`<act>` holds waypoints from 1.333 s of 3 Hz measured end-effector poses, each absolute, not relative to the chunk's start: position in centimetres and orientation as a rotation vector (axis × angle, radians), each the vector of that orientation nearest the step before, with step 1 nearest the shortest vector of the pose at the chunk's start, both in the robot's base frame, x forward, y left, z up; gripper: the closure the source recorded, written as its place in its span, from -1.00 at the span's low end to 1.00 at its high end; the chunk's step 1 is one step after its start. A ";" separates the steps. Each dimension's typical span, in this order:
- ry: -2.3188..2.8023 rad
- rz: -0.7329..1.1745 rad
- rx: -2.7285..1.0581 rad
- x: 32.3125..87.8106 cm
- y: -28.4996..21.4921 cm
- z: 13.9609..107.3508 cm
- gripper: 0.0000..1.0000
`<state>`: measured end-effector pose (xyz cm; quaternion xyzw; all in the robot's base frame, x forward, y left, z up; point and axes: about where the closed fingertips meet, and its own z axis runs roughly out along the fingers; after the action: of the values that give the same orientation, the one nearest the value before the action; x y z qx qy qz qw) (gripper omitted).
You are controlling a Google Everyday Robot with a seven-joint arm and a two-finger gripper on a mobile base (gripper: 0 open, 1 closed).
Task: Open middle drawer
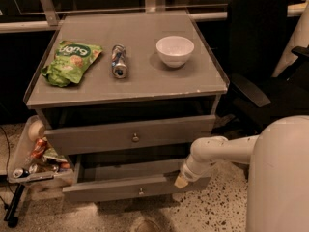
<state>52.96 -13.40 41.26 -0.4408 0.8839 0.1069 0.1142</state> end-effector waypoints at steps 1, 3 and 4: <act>2.592 0.315 -1.286 53.0 -13.3 41.5 1.00; 2.605 0.323 -1.258 52.0 -13.7 41.5 1.00; 2.619 0.332 -1.230 50.8 -14.2 41.5 1.00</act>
Offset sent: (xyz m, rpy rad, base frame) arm -0.1271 -0.0594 -0.0041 0.0626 0.0593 -0.2272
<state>50.80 -14.20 41.53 -0.4195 0.8934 0.1132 0.1143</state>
